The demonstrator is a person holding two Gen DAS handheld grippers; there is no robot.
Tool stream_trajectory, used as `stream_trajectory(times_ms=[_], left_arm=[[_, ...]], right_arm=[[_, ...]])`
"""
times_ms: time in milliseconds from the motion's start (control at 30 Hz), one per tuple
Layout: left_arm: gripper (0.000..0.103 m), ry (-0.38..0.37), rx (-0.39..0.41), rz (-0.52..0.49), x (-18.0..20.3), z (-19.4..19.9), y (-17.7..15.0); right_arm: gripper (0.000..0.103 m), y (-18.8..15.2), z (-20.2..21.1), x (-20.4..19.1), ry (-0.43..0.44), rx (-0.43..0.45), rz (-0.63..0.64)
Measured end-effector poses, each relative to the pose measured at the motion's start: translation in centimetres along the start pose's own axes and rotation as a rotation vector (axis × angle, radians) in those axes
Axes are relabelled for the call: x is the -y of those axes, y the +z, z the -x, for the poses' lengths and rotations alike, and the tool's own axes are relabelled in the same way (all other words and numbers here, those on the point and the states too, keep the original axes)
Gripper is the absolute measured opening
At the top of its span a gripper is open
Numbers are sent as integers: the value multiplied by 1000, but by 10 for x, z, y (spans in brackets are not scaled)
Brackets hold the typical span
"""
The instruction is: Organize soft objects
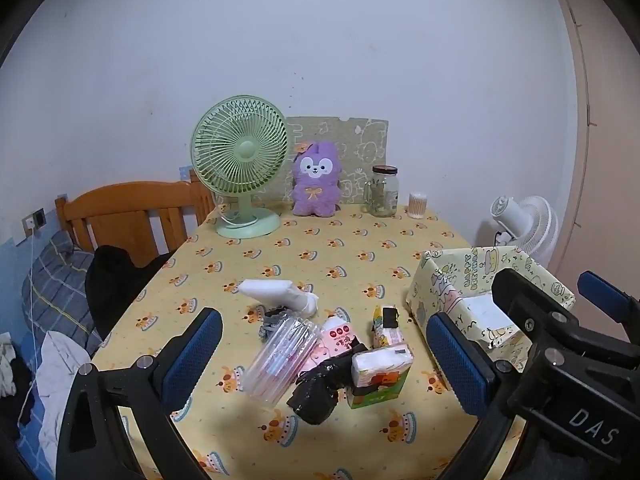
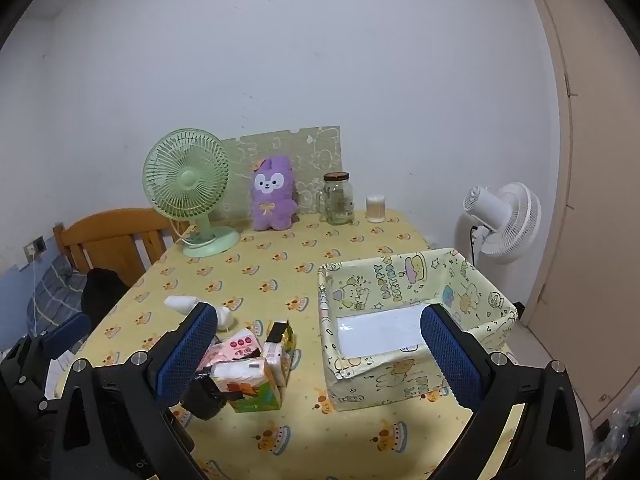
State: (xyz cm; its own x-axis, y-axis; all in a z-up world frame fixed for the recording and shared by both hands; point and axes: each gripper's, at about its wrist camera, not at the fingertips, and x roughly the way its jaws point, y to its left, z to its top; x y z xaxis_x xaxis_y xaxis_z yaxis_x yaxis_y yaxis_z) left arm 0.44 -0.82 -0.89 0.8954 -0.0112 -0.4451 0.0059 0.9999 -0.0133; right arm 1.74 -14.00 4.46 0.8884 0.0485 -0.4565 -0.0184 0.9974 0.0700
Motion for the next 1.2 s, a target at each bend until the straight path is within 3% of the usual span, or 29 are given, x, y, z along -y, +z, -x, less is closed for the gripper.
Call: stream_trajectory(times_ms=[1200], left_arm=[[103, -3, 7, -18, 1, 3, 1]], right_arm=[[103, -2, 1, -1, -4, -4, 9]])
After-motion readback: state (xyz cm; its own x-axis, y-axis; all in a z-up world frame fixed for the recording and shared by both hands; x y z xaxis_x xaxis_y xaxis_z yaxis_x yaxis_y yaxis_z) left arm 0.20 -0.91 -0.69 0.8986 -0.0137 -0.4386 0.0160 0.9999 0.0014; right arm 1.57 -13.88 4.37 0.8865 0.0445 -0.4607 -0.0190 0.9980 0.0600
